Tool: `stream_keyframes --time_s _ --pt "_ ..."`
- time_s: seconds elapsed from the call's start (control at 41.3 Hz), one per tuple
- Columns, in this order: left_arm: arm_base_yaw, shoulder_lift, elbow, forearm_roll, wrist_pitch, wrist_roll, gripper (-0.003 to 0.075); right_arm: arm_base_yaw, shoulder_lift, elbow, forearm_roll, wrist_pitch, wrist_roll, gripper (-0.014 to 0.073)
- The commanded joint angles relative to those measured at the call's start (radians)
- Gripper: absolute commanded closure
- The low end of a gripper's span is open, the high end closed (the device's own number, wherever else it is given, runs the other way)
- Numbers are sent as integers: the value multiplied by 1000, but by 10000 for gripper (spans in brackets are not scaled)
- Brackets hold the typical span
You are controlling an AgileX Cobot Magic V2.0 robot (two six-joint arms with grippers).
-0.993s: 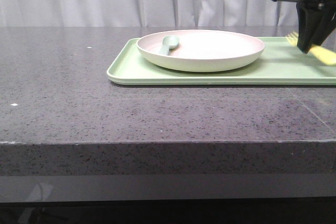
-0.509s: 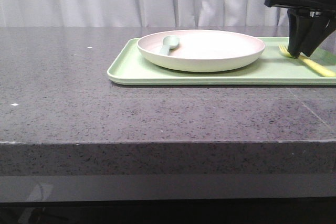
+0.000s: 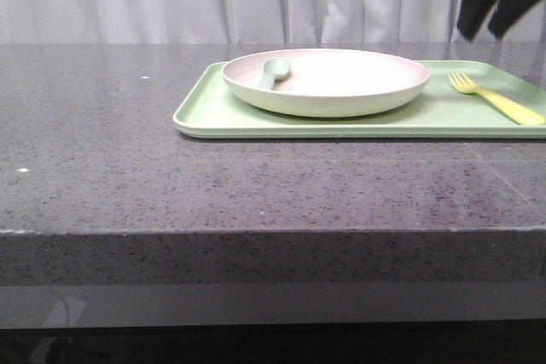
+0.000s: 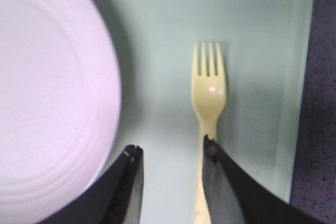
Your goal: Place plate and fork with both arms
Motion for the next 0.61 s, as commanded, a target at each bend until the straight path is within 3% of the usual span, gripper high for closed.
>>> stream_keyframes --time_s 0.0,0.242,0.581 --pt "3 -1 -25 -23 -63 3 353 31 -153 47 -14 -83 -27 284" --pt "3 -1 -25 -23 -63 3 353 138 -420 314 -146 -161 -35 284" --pt "3 -1 -25 -23 -63 3 353 157 -794 623 -155 -158 -34 284"
